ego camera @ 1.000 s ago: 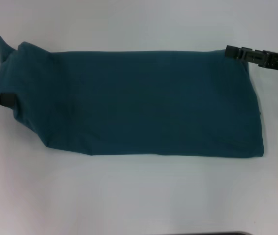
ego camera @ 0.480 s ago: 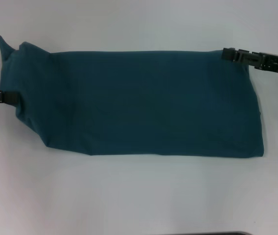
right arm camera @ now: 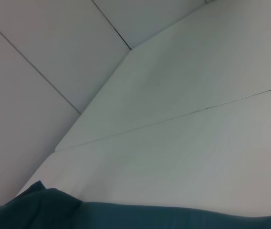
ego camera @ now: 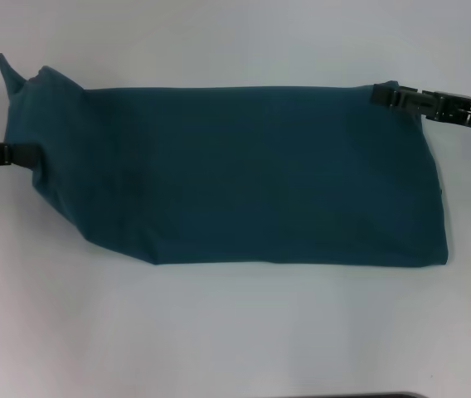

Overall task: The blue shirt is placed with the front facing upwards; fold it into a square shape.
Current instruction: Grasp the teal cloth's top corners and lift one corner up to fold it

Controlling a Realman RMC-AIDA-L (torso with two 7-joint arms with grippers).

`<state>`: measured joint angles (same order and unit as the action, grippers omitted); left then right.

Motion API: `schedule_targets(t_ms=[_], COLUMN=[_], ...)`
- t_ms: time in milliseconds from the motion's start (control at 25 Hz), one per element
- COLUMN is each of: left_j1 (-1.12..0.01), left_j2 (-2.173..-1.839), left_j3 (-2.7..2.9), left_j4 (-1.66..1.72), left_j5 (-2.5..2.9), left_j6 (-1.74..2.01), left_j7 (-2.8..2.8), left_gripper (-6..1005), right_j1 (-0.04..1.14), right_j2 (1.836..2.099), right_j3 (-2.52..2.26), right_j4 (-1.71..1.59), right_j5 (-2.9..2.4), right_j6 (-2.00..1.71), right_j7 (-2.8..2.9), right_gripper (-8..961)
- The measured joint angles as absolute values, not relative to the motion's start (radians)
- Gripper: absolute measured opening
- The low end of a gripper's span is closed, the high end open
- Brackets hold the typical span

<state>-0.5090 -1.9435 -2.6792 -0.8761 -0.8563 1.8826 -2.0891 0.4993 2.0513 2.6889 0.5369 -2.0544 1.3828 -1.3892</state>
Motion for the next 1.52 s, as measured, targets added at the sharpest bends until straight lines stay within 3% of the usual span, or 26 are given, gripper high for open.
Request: schedule_targets(t_ms=[840,1520], left_j1=[-0.597,-0.645], left_j2=[-1.981,-1.992], left_j3=[-2.639,-2.570], left_j4=[-0.873,-0.883], left_j5=[-0.862,-0.888], left_j6=[1.923,1.954], left_j7=[-1.954,-1.898], left_gripper=[27,27], right_j1=[0.494,0.503], right_j2=[2.074,2.081], right_j3=[2.698,2.690], right_j4=[0.503,0.483], right_j5=[-2.050,-2.043], right_j6=[1.372,1.350], right_j7=[-1.417,-1.435], right_gripper=[899,900])
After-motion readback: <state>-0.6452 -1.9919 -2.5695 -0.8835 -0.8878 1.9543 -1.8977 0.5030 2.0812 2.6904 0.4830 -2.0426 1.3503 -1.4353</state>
